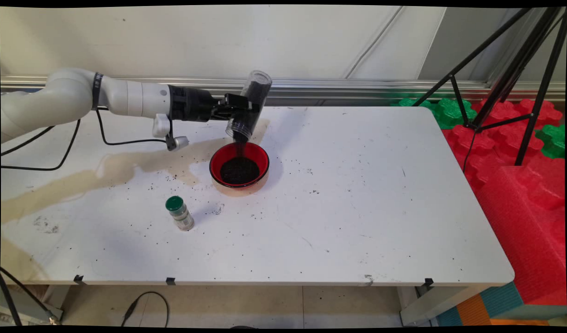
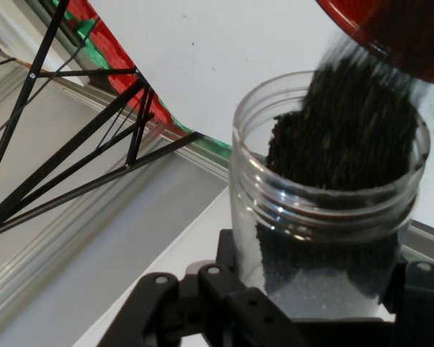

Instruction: Pour the black seasoning powder in the red bowl

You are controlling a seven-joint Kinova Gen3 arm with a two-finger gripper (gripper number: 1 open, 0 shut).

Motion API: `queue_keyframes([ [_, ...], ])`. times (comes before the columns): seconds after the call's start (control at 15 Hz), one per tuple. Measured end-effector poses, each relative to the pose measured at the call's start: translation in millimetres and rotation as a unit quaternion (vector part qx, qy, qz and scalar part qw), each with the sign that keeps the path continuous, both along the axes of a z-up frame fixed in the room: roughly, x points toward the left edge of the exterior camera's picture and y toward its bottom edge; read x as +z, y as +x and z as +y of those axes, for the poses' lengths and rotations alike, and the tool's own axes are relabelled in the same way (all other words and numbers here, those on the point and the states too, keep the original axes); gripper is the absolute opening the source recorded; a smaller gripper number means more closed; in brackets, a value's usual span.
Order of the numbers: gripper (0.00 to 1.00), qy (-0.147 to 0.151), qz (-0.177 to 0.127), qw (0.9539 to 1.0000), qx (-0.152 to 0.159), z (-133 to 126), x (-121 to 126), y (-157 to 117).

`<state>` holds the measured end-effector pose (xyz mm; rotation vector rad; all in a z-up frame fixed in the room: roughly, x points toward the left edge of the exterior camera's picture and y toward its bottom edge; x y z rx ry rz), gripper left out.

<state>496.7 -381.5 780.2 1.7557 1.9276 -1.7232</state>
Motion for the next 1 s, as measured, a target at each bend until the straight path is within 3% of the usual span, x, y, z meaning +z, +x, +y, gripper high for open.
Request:
queue_keyframes([
  [1.0, 0.0, 0.001, -0.001, 1.0, -0.002, -2.9, -1.7, -2.4],
])
